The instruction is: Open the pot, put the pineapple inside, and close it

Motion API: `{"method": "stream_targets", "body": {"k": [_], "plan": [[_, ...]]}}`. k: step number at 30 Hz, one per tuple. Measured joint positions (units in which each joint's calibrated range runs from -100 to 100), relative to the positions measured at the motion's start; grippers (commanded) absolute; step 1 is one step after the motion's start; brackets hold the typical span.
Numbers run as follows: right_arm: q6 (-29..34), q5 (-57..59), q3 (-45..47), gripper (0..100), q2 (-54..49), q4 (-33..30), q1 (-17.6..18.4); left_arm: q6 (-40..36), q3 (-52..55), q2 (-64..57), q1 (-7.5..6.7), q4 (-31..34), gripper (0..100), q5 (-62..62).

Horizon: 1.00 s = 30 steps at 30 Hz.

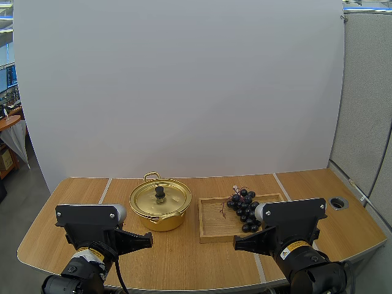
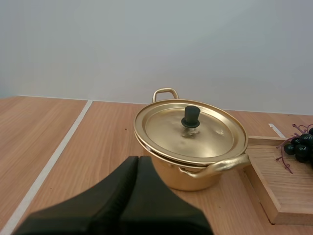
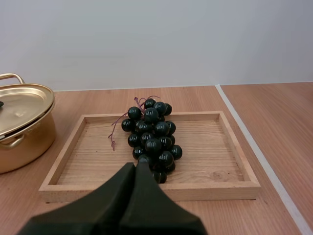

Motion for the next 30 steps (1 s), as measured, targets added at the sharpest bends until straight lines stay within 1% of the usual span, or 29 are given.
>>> {"method": "stream_targets", "body": {"k": [30], "plan": [[0.0, 0.3, 0.0, 0, 0.0, 0.0, 0.0, 0.0, 0.0, 0.0, 0.00, 0.0, 0, 0.0]]}}
